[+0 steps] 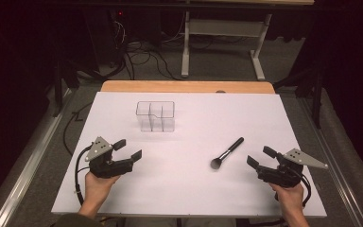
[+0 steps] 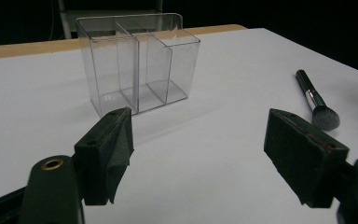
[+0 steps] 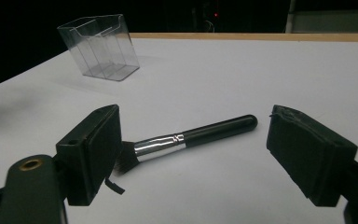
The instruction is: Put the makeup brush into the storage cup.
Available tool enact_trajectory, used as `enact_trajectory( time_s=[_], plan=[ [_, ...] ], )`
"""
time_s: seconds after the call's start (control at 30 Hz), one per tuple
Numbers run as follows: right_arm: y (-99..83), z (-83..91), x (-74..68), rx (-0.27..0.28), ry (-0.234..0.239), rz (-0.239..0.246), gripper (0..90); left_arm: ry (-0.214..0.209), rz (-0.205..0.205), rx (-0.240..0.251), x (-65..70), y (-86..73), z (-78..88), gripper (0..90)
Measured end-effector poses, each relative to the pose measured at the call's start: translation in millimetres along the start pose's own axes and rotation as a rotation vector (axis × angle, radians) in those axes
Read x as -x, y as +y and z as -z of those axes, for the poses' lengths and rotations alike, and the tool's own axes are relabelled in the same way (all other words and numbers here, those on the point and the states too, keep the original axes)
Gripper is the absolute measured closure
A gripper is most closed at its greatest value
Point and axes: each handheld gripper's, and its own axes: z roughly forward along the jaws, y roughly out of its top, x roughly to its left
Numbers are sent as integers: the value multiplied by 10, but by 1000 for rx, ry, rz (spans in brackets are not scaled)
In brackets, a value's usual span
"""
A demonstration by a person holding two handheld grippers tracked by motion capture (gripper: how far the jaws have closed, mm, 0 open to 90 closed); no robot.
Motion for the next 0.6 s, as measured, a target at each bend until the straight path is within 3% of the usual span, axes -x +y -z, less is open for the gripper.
enact_trajectory(
  time_s=[0.6],
  plan=[
    [-5, -10, 14, -5, 3, -11, 197, 1, 0, -1, 5, -1, -4, 240]
  ],
)
